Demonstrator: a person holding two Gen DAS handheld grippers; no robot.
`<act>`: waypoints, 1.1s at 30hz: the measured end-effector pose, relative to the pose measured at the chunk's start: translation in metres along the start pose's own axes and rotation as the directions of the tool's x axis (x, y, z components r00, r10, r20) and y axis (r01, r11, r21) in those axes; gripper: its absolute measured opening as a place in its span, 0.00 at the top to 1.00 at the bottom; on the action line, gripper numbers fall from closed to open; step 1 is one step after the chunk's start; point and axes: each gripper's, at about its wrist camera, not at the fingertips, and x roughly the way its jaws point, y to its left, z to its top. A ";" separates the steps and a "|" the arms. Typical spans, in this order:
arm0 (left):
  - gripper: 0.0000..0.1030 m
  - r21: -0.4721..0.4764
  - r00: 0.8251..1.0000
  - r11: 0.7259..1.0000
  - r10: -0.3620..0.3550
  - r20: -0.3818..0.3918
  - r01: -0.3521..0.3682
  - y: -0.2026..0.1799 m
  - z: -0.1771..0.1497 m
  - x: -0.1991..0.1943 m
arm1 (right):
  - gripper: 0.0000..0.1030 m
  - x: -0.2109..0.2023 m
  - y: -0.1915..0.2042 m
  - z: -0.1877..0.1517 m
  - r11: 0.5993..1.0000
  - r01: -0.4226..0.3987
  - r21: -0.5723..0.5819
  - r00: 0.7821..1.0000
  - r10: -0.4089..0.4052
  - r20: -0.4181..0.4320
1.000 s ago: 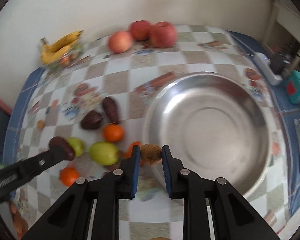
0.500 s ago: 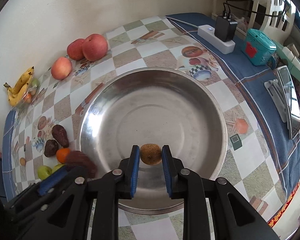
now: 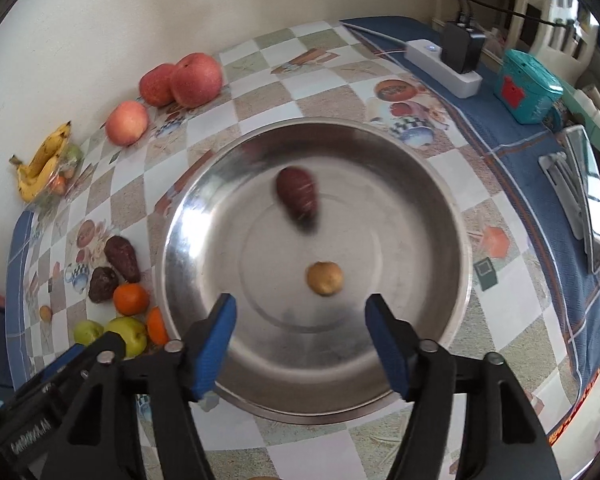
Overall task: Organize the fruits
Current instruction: 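Carry both fruits over the steel bowl and open both tools to drop them, then move left tool toward a tangerine beside the green fruits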
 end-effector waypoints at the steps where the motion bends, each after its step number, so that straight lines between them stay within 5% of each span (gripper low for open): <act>1: 0.00 -0.018 1.000 0.999 0.028 0.007 -0.028 0.009 0.001 0.000 | 0.27 0.000 0.006 -0.001 1.000 -0.007 -0.019 1.000 0.007 0.000; 8: 0.00 -0.123 0.970 0.968 0.230 0.074 -0.220 0.072 0.007 -0.017 | 0.03 -0.007 0.048 -0.012 0.984 -0.037 -0.172 0.998 0.045 0.045; 11: 0.00 -0.161 0.962 0.957 0.258 0.095 -0.241 0.095 0.009 -0.027 | 0.02 -0.011 0.062 -0.014 0.978 -0.049 -0.205 0.996 0.063 0.059; 22: 0.00 -0.271 0.975 0.944 0.213 0.062 -0.189 0.136 0.001 -0.034 | 0.02 -0.006 0.097 -0.027 0.961 -0.119 -0.249 0.992 0.122 -0.003; 28: 0.00 -0.269 0.993 0.956 0.114 -0.024 -0.116 0.131 -0.007 -0.013 | 0.02 0.010 0.111 -0.038 0.954 -0.133 -0.268 0.989 0.109 -0.100; 33: 0.00 -0.245 0.991 0.965 0.064 -0.116 -0.091 0.120 -0.015 0.010 | 0.02 0.023 0.116 -0.046 0.951 -0.120 -0.286 0.986 0.080 -0.148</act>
